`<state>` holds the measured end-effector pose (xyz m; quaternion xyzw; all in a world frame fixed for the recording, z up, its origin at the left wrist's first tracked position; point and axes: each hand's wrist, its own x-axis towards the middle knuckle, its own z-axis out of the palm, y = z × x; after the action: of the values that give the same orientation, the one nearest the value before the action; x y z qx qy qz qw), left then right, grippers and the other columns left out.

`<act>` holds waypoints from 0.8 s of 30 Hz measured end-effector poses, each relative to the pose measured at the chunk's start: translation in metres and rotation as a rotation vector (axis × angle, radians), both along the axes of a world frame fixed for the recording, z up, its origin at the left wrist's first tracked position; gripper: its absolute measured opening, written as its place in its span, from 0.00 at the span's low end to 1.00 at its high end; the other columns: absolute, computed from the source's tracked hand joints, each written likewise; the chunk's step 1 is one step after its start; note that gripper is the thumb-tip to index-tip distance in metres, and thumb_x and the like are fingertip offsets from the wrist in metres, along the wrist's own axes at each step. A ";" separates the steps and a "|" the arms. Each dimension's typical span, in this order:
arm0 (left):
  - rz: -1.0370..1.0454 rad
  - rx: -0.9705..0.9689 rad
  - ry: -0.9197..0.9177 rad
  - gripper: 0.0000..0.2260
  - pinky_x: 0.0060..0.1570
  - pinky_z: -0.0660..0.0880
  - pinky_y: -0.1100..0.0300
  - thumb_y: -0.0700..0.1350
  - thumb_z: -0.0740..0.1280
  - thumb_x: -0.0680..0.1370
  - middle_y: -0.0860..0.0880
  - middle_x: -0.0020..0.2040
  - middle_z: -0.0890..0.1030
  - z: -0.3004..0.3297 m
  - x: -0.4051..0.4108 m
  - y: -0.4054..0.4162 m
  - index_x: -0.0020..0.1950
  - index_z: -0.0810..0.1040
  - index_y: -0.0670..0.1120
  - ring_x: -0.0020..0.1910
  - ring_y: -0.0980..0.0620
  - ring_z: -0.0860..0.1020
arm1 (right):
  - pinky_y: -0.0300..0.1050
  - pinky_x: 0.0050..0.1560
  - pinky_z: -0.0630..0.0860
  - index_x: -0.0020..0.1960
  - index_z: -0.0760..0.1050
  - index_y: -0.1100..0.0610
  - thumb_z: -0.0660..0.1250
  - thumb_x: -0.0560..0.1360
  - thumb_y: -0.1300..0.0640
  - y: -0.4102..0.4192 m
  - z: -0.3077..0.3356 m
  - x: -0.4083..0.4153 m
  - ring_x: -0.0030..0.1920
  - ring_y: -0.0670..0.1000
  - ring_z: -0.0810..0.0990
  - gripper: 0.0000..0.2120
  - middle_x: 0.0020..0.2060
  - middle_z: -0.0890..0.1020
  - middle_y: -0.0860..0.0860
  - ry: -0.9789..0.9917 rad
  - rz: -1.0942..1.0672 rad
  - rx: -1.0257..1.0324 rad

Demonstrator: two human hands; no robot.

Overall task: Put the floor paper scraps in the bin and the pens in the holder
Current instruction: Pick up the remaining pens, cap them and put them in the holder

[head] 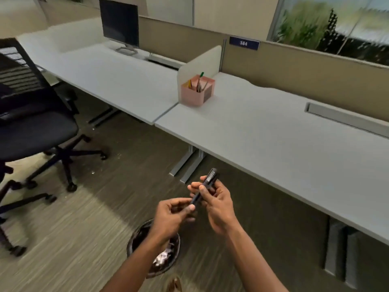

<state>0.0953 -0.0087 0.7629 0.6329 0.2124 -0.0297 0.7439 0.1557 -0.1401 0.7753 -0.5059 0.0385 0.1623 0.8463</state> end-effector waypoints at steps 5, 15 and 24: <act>0.066 0.095 -0.107 0.09 0.41 0.84 0.59 0.31 0.73 0.75 0.43 0.40 0.88 0.040 0.098 0.040 0.48 0.87 0.44 0.39 0.48 0.86 | 0.59 0.61 0.81 0.62 0.76 0.61 0.67 0.80 0.64 0.038 0.044 0.101 0.57 0.58 0.86 0.11 0.53 0.86 0.61 -0.137 0.077 -0.142; 0.040 0.237 -0.155 0.10 0.54 0.84 0.52 0.37 0.74 0.76 0.47 0.49 0.88 0.088 0.305 0.094 0.57 0.86 0.44 0.48 0.50 0.87 | 0.53 0.50 0.86 0.66 0.73 0.57 0.69 0.80 0.57 0.062 0.102 0.308 0.52 0.57 0.88 0.16 0.55 0.87 0.56 -0.392 0.111 -0.352; 0.015 0.677 -0.052 0.19 0.67 0.76 0.56 0.49 0.74 0.78 0.51 0.65 0.83 0.004 0.439 0.080 0.68 0.80 0.50 0.63 0.54 0.80 | 0.57 0.53 0.85 0.60 0.76 0.54 0.70 0.79 0.57 0.101 0.113 0.557 0.54 0.54 0.86 0.11 0.55 0.85 0.55 -0.587 -0.133 -0.655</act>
<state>0.5346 0.0716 0.7673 0.8428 0.1960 0.0642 0.4971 0.7126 -0.0393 0.8880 -0.7683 -0.1218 -0.0639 0.6252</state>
